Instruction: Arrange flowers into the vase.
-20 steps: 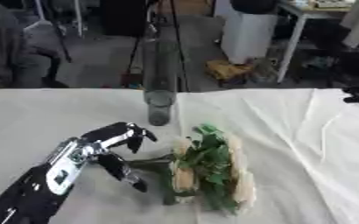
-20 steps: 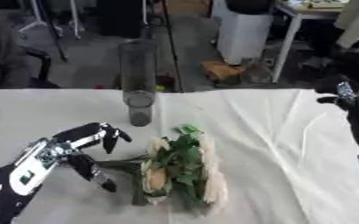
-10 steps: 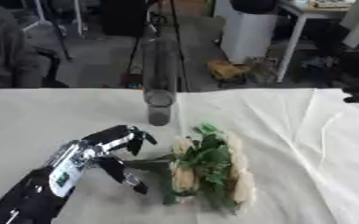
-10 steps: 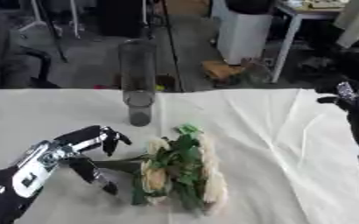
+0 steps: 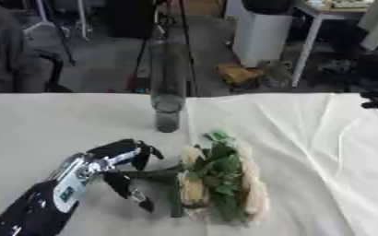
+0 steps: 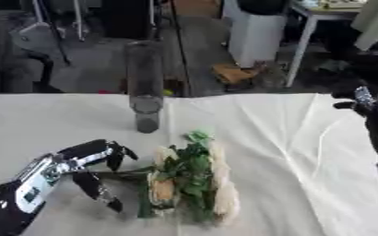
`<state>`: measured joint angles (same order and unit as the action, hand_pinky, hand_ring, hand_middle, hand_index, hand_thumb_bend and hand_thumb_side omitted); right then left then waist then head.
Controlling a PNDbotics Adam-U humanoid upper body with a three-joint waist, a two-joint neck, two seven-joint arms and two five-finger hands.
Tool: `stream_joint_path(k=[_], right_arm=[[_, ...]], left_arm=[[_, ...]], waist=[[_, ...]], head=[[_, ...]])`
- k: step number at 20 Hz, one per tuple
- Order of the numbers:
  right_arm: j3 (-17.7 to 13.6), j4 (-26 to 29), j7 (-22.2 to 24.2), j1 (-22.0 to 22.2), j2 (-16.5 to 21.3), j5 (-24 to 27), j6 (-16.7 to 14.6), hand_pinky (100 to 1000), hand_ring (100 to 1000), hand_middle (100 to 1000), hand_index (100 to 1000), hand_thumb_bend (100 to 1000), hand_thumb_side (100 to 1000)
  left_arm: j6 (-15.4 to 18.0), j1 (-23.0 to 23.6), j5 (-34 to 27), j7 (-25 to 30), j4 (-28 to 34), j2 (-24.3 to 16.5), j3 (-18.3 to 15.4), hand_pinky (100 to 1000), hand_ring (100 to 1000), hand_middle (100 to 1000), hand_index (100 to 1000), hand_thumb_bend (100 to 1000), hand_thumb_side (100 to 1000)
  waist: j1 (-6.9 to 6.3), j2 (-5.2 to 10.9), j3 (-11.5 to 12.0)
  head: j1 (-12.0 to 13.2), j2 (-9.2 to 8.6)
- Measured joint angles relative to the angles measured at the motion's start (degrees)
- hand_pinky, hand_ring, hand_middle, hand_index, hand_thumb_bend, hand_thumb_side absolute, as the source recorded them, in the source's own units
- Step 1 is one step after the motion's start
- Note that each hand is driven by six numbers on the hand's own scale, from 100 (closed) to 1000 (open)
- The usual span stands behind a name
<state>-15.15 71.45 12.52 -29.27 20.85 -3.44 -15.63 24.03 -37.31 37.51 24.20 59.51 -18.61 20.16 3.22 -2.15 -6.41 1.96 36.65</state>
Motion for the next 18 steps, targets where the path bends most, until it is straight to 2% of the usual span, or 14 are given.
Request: stream_joint_path(k=[5, 12, 18], right_arm=[[0.0, 0.0, 0.0, 0.0, 0.0, 0.0, 0.0, 675, 737, 714, 713, 100, 885], [0.0, 0.0, 0.0, 0.0, 0.0, 0.0, 0.0, 675, 737, 714, 713, 100, 885], [0.0, 0.0, 0.0, 0.0, 0.0, 0.0, 0.0, 675, 737, 714, 713, 100, 886]], left_arm=[[-0.4, 0.0, 0.2, -0.8, -0.1, 0.0, -0.5, 518, 485, 361, 827, 1000, 593], [-1.7, 0.0, 0.9, -7.5, 1.1, 0.0, -1.1, 528, 494, 366, 821, 1000, 594], [-1.8, 0.1, 3.9, -8.3, 1.1, 0.0, -1.1, 533, 502, 383, 818, 1000, 603]], waist=[[0.0, 0.0, 0.0], [0.01, 0.0, 0.0], [0.01, 0.0, 0.0]], head=[[0.0, 0.0], [0.0, 0.0], [0.0, 0.0]])
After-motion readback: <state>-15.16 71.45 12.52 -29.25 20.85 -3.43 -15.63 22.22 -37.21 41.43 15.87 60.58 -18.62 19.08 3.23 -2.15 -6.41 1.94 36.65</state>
